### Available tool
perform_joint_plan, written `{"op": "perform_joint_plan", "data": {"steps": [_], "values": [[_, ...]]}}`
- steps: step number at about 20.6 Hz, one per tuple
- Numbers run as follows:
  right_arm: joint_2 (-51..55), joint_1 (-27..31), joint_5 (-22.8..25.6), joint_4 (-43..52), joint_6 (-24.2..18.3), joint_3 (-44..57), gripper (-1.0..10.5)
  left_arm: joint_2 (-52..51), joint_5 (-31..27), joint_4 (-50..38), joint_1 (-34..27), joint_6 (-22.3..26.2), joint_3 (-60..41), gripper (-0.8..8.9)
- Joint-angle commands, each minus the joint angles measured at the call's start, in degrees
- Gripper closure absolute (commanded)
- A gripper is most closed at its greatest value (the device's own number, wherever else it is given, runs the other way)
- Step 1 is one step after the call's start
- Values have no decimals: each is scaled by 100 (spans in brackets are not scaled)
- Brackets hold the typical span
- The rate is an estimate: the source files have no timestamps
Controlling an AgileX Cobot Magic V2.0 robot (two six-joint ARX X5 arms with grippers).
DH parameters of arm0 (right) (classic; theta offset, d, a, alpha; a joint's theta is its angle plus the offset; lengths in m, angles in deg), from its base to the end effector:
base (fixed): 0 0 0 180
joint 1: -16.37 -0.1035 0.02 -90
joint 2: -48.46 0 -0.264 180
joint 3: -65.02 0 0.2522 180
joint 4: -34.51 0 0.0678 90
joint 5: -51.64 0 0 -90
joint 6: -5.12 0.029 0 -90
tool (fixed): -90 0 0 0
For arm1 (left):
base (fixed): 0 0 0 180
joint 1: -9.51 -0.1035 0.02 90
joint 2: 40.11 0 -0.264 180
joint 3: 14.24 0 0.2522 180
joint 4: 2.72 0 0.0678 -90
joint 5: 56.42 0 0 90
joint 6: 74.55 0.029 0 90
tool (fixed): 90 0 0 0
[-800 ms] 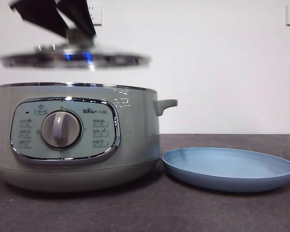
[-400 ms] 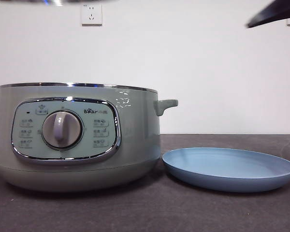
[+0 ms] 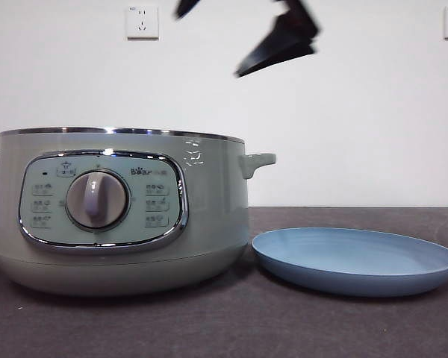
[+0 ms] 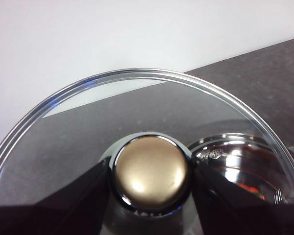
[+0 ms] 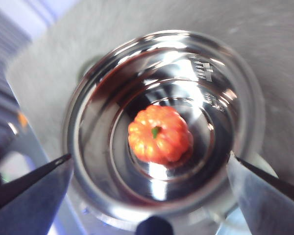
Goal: Take the pumpkin out from the steamer,put the pumpkin in the blue plate,close the lid
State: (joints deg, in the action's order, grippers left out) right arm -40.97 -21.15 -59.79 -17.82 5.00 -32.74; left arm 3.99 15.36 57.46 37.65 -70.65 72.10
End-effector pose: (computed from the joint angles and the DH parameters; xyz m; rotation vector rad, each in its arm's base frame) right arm 0.2593 0.2125 0.3382 -0.1140 0.7925 0.9769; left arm 0.0994 -0.0429 0.4274 0.1908 0.2824 -0.1816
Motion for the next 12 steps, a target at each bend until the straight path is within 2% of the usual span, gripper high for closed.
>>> {"op": "perform_joint_plan", "data": {"steps": [1,6,12], "values": [[-732,-376,575,-409,-629,-734,312,-70,-138,-55,2,66,92,822],[-1858,-997,1589,-682,-1379,-1499,313,-66,-136,297,2,61,92,822],[-2476,-1143,1582,-516,-1499,-1502,317,-66,-133,291,2,61,92,822]]}}
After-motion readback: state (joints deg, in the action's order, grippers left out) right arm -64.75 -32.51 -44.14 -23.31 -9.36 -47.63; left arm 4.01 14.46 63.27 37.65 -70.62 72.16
